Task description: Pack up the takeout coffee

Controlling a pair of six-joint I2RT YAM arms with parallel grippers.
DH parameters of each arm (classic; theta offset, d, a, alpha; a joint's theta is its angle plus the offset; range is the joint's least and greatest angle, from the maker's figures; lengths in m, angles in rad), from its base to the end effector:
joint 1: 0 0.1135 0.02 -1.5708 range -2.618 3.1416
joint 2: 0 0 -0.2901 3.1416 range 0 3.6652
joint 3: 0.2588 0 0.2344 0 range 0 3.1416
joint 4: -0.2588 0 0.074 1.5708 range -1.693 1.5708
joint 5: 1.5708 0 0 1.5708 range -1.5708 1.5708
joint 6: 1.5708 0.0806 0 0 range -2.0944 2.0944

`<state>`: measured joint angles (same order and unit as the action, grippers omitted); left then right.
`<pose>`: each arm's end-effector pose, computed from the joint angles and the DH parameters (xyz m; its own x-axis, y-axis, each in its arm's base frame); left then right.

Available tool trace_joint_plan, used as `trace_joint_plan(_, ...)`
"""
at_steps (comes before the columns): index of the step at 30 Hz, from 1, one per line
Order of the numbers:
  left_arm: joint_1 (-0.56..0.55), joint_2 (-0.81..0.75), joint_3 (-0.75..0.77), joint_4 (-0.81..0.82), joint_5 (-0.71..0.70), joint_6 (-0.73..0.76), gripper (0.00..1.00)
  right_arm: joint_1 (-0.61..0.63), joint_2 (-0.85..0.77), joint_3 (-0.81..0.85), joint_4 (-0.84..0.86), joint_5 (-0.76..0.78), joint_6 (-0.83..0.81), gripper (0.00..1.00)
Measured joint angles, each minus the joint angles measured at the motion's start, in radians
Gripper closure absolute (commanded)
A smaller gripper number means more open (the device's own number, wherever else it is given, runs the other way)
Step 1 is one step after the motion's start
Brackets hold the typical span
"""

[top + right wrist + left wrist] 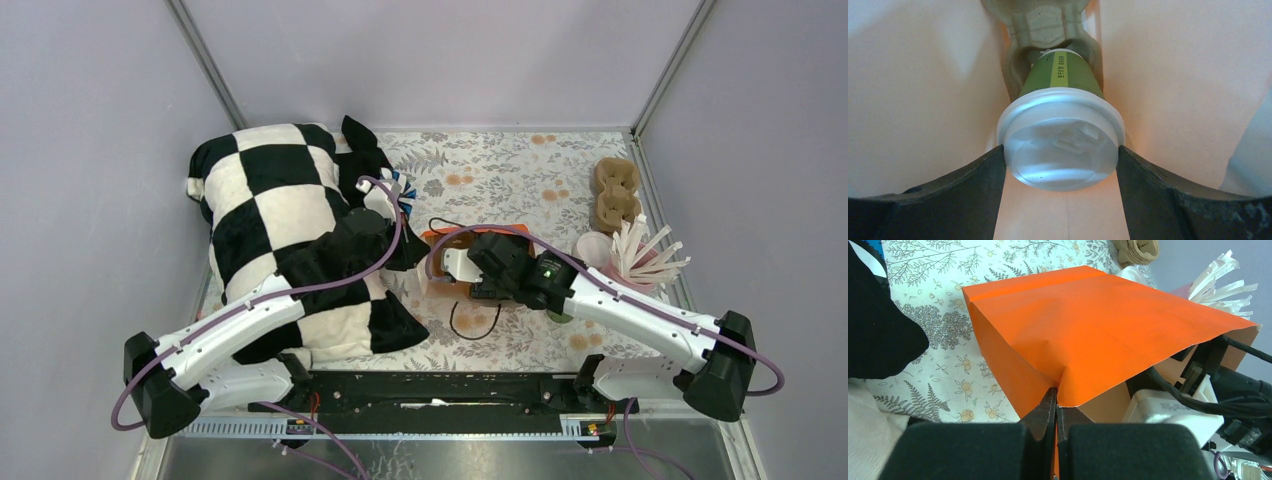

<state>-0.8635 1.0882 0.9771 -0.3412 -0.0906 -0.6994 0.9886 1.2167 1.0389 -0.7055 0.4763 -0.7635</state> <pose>0.1719 -0.1898 0.3375 -0.6706 -0.2022 -0.7137 0.3560 0.7564 -0.5488 0.1658 0.1847 0.2920 0.0956 -0.9723 -0.2134 -0.7145 0.0823 -0.6948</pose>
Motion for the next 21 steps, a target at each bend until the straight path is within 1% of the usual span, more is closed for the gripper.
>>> trace_joint_plan(5,-0.011,-0.006,-0.015,0.027,0.000,0.000,1.00,-0.042,-0.057,-0.079,0.076,-0.032,-0.030,0.58)
trace_joint_plan(9,-0.021,-0.006,-0.022,0.038,0.002,0.000,1.00,-0.049,-0.090,-0.122,0.119,-0.053,-0.045,0.58)
trace_joint_plan(21,-0.046,-0.006,-0.021,0.037,0.003,0.022,1.00,-0.059,-0.095,-0.195,0.219,-0.040,-0.070,0.59)
